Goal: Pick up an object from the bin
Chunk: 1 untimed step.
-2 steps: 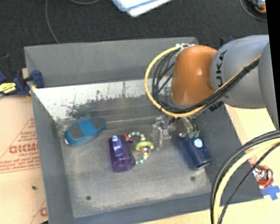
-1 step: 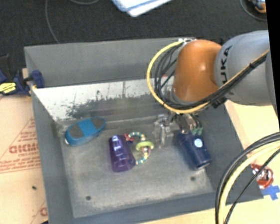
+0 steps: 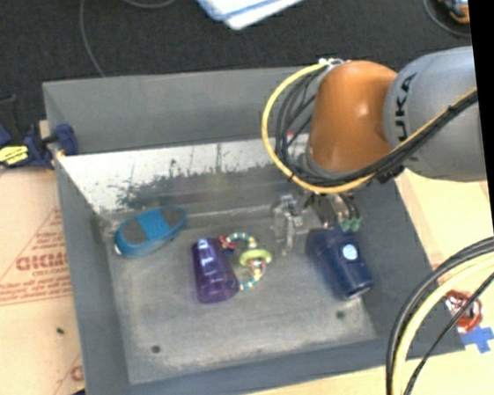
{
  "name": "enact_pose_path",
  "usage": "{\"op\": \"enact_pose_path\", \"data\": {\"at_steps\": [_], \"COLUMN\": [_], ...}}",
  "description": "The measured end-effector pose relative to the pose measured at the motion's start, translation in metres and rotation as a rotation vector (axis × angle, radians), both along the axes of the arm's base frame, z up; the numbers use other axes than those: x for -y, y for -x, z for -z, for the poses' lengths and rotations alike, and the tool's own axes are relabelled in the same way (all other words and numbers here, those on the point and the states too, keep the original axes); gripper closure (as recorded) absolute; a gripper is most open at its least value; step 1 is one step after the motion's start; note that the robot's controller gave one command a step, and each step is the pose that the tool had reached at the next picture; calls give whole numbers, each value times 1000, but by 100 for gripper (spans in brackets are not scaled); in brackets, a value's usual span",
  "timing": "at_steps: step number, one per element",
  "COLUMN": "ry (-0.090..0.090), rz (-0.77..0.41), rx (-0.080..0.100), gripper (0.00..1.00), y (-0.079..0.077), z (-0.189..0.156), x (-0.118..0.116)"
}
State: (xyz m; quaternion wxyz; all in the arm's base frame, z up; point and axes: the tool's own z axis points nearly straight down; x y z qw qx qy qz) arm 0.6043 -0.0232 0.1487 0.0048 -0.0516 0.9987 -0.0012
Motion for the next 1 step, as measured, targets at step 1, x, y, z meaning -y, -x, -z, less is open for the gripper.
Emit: {"op": "enact_pose_path", "data": {"at_steps": [1], "ry": [0], "rz": [0], "rx": [1], "gripper": [100], "y": [0], "z": [-9], "x": [0]}}
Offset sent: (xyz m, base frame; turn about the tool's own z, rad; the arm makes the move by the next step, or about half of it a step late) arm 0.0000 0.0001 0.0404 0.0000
